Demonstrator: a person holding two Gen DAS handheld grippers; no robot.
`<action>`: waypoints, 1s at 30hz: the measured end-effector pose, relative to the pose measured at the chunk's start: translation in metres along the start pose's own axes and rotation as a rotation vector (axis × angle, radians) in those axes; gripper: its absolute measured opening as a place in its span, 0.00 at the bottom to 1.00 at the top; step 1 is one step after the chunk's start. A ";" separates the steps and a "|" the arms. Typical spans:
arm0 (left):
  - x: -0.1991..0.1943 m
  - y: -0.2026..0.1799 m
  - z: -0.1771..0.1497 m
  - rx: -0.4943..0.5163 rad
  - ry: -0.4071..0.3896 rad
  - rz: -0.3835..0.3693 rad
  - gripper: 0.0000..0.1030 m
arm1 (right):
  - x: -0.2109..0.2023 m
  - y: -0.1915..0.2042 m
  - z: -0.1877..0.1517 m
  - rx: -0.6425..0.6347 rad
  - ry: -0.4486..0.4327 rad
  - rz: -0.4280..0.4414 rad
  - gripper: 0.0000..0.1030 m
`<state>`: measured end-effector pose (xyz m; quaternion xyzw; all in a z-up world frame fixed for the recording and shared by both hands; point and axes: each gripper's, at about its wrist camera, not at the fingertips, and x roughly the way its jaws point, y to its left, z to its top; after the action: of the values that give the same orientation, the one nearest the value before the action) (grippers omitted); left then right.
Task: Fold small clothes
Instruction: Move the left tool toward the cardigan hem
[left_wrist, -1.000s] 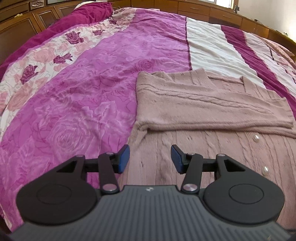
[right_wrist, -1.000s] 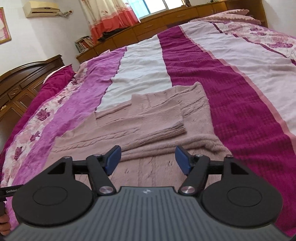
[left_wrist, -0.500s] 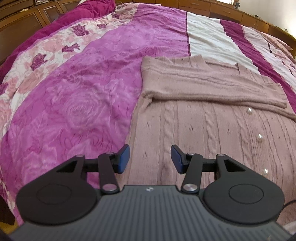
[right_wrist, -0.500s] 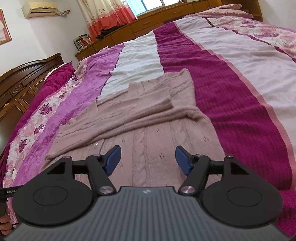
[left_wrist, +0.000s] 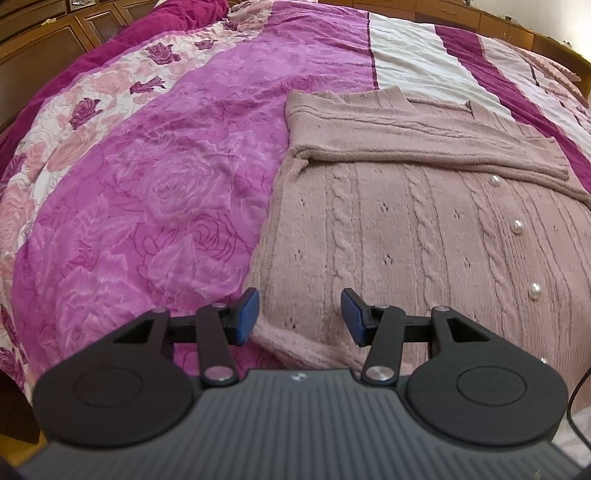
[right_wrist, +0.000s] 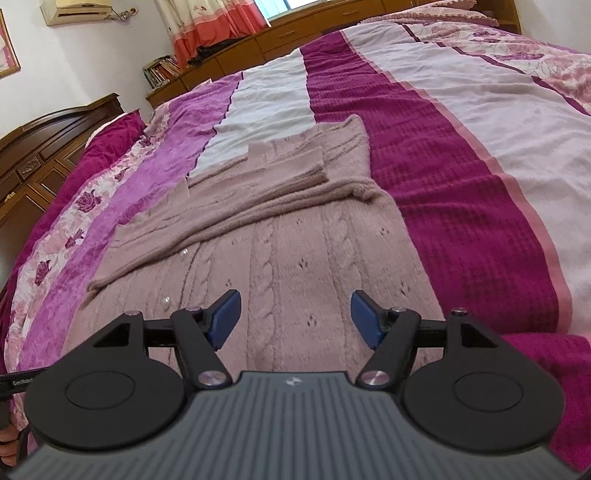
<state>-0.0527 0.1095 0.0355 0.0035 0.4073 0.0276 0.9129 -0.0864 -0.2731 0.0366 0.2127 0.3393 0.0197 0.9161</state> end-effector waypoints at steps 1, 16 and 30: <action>0.000 0.000 -0.002 0.002 0.001 0.001 0.50 | -0.001 -0.001 -0.001 -0.002 0.003 -0.002 0.71; 0.001 0.014 -0.019 -0.024 0.084 0.033 0.49 | -0.027 -0.026 -0.007 -0.005 0.037 -0.060 0.82; -0.001 0.025 -0.023 -0.052 0.070 -0.094 0.53 | -0.046 -0.043 -0.019 -0.039 0.131 -0.107 0.82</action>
<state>-0.0720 0.1337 0.0216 -0.0404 0.4377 -0.0045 0.8982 -0.1388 -0.3129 0.0347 0.1746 0.4088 -0.0085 0.8958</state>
